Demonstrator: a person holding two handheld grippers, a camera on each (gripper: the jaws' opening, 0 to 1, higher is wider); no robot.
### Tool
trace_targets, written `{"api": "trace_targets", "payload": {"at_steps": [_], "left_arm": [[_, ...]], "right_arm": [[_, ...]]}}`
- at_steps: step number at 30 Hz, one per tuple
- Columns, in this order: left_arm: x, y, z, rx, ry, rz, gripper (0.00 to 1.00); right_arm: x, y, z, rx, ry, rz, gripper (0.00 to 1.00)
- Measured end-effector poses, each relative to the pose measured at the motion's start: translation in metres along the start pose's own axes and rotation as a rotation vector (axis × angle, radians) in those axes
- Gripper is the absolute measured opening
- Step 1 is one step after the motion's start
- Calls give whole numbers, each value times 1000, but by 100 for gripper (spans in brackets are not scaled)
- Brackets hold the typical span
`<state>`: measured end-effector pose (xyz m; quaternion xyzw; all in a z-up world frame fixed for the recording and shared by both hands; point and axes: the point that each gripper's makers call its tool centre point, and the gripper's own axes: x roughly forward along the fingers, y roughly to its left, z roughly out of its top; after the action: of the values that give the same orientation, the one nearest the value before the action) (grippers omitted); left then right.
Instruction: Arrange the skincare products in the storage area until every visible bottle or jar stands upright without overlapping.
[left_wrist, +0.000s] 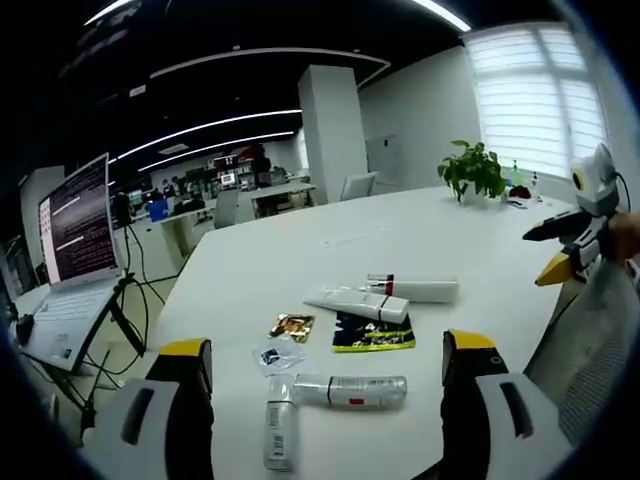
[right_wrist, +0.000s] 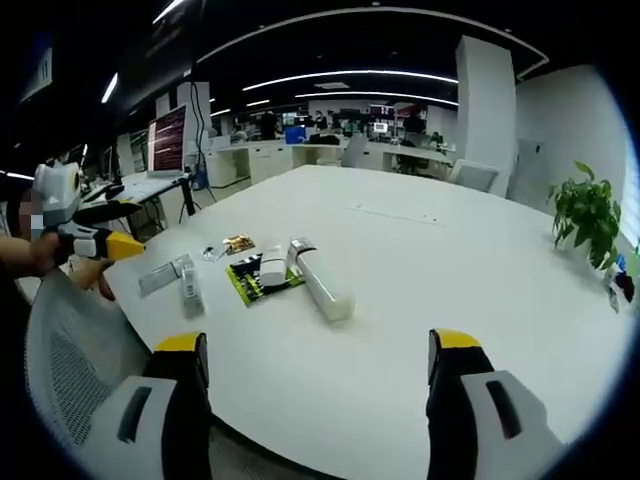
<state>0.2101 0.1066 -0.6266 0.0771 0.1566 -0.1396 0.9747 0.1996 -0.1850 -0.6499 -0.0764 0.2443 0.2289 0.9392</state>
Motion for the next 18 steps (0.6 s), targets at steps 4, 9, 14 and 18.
{"api": "trace_targets", "payload": {"at_steps": [4,9,14,18], "left_arm": [[-1,-3,-3,6,7,-9,89],[0,-4,-4,22,16,-21,89],[-1,-1,-5,10,18,-9,88],[0,0,-7,12,24,-6,88]], "right_arm": [[-2,1,-1,-2,1,-2,89],[-1,1,-1,-21,3,-8,88],[-1,3,-4,-18,14,3,88],[-1,6,-4,-22,17,12,87]]}}
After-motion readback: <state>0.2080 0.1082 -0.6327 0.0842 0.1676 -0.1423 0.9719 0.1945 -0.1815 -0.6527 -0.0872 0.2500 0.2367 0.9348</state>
